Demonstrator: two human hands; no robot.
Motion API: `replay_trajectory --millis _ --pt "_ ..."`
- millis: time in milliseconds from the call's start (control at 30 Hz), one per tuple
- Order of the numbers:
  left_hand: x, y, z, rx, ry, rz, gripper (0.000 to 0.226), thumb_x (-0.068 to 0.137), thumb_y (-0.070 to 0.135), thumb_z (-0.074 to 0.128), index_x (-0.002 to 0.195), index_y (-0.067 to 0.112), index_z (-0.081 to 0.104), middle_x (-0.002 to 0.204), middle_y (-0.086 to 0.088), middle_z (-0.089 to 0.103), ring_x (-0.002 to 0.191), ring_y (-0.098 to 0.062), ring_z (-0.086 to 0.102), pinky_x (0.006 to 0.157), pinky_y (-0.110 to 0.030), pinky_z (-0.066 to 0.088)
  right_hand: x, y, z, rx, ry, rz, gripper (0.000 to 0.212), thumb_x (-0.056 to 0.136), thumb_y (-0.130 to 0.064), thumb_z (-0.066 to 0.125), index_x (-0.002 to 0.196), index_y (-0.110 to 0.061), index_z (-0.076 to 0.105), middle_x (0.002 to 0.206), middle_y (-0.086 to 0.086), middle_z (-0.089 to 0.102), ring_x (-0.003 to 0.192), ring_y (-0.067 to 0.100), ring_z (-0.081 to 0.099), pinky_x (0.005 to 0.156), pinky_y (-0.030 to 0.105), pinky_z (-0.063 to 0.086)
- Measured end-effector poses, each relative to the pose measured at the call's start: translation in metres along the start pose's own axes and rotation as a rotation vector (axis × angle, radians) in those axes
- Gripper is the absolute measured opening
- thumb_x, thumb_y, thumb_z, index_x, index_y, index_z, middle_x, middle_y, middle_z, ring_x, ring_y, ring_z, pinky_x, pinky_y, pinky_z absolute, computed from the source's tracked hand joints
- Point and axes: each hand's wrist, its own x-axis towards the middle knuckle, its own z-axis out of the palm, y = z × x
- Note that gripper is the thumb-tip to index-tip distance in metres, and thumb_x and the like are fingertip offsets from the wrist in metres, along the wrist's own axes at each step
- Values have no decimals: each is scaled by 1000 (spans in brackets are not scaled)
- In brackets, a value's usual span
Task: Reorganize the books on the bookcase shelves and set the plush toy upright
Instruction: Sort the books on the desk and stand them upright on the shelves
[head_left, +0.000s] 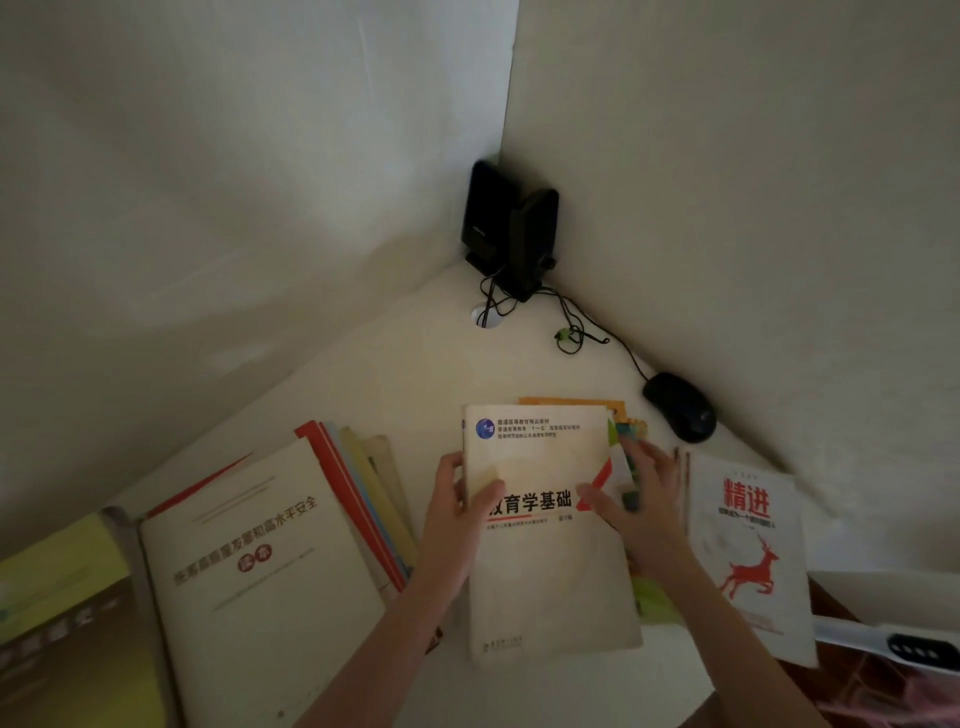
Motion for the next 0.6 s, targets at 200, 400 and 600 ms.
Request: replay_trajectory --millis 200,400,600 --pt "-24 22 -38 -290 0 -2 29 87 4 59 112 17 52 100 -11 71 87 -25 70 67 -35 58 -10 -31 21 504 -252 -5 94 70 -27 75 144 -39 18 129 2 53 109 14 60 81 28 57" --pt "-36 37 -72 -460 97 -8 42 78 11 65 119 18 56 104 -9 72 90 -27 70 69 -38 59 -8 -67 9 437 -465 -181 78 76 -28 78 138 -47 35 118 4 63 103 27 64 84 43 56" --pt "-56 51 -105 -421 276 12 36 86 10 64 119 14 51 99 -11 72 83 -25 71 67 -38 59 -24 -117 22 389 -563 -296 49 72 -38 78 119 -39 63 126 3 58 105 24 64 80 37 58"
